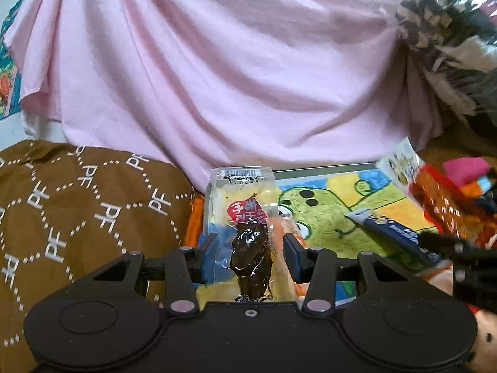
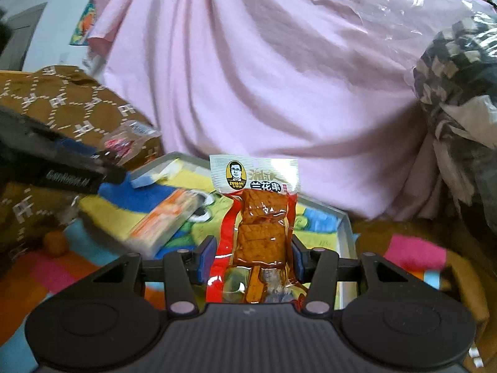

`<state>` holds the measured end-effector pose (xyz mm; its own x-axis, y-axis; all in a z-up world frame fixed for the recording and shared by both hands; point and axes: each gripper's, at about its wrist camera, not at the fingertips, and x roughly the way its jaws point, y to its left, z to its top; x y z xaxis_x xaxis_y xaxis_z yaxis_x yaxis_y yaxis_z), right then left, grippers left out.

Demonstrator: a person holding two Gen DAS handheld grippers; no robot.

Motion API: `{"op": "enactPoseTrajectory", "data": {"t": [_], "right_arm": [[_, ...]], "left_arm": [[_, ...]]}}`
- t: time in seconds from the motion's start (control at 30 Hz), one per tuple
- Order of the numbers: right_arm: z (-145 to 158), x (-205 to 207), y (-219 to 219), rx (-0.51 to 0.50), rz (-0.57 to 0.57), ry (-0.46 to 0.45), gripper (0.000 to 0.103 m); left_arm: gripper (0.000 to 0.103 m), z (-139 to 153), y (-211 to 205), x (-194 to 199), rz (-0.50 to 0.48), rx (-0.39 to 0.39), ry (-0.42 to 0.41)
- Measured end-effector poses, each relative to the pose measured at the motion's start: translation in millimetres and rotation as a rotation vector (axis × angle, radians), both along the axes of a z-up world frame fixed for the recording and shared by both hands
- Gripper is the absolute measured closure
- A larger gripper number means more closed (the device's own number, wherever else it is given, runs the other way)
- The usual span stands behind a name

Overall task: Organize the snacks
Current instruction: 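Lift both packets and carry them over the tray with both tools, then lower the brown packet from the left tool while the right tool lowers the red packet into the tray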

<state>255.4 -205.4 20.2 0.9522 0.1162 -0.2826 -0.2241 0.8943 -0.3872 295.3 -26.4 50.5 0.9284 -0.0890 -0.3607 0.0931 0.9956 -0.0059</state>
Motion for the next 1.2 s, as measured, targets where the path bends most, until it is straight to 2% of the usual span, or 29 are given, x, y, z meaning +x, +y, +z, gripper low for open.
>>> {"op": "enactPoseTrajectory", "data": {"t": [0.3,0.47,0.87,1.0,1.2], "right_arm": [[-9,62,13,-0.015,-0.012,0.046,0.050],[-17,72,15,-0.041,-0.005,0.065,0.050],[-27,91,13,-0.061,-0.024,0.121,0.050],[-27,100,17,-0.073,-0.023,0.132,0.050],[-30,105,17,-0.075,-0.022,0.145,0.049]], "left_arm": [[0.056,-21,-6,40,0.020,0.037,0.061],[0.056,-29,-11,47,0.017,0.074,0.067],[0.055,-34,-14,62,0.024,0.098,0.100],[0.055,-36,-13,68,0.024,0.087,0.135],[0.055,-39,-7,74,0.027,0.028,0.173]]}}
